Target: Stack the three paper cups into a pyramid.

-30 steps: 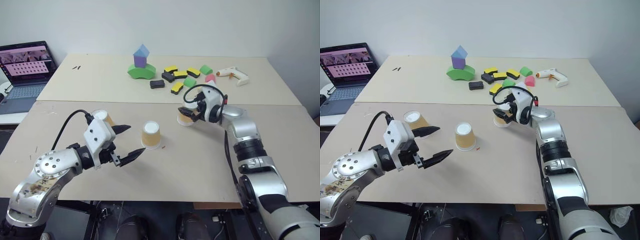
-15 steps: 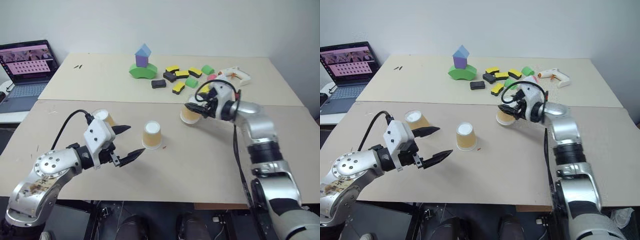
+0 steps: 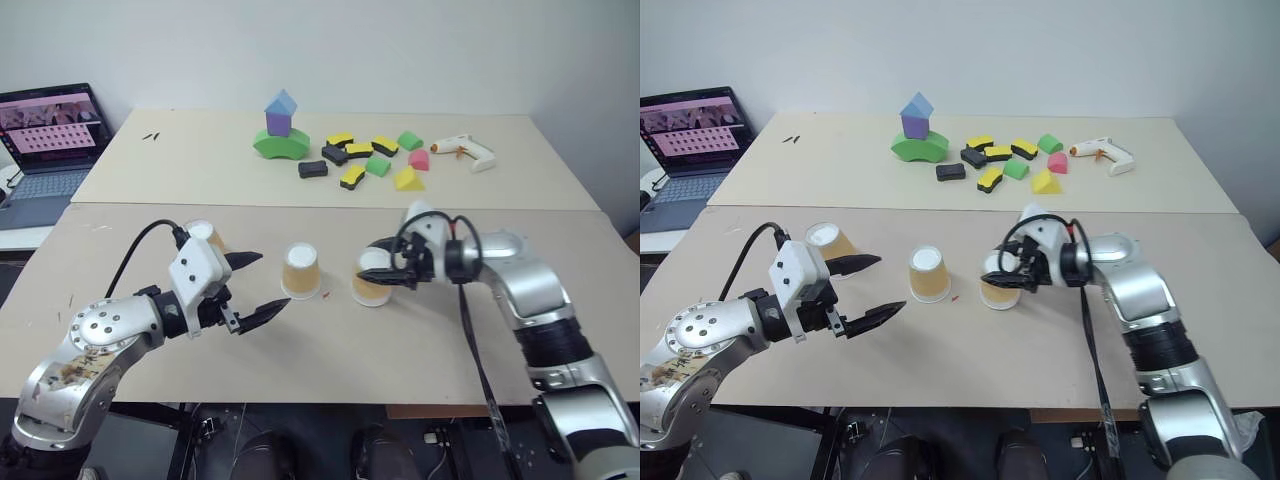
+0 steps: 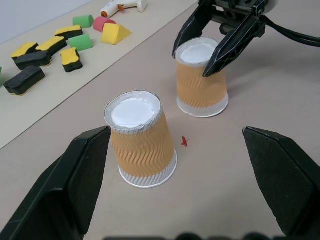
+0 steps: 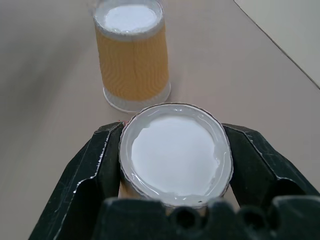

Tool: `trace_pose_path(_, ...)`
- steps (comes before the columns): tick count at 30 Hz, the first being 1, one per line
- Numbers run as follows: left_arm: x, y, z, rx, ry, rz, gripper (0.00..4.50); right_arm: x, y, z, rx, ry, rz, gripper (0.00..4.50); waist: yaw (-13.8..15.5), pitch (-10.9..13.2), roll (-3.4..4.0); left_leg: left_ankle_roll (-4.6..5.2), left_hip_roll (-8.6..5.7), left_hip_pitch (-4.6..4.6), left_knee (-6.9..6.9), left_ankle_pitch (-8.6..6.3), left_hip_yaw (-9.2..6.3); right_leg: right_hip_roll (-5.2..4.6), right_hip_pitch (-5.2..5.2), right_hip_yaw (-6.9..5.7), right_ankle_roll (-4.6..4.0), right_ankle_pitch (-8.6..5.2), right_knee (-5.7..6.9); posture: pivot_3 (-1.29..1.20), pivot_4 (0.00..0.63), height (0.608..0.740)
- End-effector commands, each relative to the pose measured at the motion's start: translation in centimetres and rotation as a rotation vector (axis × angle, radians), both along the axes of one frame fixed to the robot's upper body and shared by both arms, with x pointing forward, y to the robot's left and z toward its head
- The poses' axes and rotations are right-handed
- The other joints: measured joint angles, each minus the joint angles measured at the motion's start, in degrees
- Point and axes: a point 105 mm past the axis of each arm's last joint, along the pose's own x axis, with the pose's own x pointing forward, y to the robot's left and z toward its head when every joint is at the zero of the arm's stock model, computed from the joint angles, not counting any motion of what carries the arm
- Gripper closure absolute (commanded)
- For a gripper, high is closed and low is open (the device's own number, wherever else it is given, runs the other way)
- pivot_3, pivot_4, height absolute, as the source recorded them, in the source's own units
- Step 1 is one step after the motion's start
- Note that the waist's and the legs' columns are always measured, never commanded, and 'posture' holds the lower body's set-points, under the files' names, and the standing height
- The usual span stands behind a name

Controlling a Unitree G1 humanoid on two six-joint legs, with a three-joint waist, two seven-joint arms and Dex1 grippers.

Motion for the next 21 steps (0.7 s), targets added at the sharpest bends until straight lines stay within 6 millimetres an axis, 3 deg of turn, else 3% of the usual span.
trace_pose_path(1, -0.14, -0.16, 0.78, 0.009, -0.04, -0.012, 0.0, 0.93, 1.62, 0.48, 0.01, -0.037, 0.003, 1.78, -0.18, 0.0, 0.0, -0.02, -0.01, -0.01, 0.0, 0.01, 0.0, 0.0, -0.03, 0.0, -0.01, 0.0, 0.03, 0.0, 0.15, 0.703)
trace_pose_path(21, 0.02, 0.12, 0.82, 0.016, -0.047, 0.007, 0.0, 1.02, 2.39, 0.13, 0.063, 0.018, 0.018, 1.78, 0.35, 0.0, 0.0, -0.02, -0.04, -0.02, -0.01, 0.01, 0.0, -0.03, -0.03, -0.01, 0.0, 0.0, 0.02, 0.0, 0.15, 0.703)
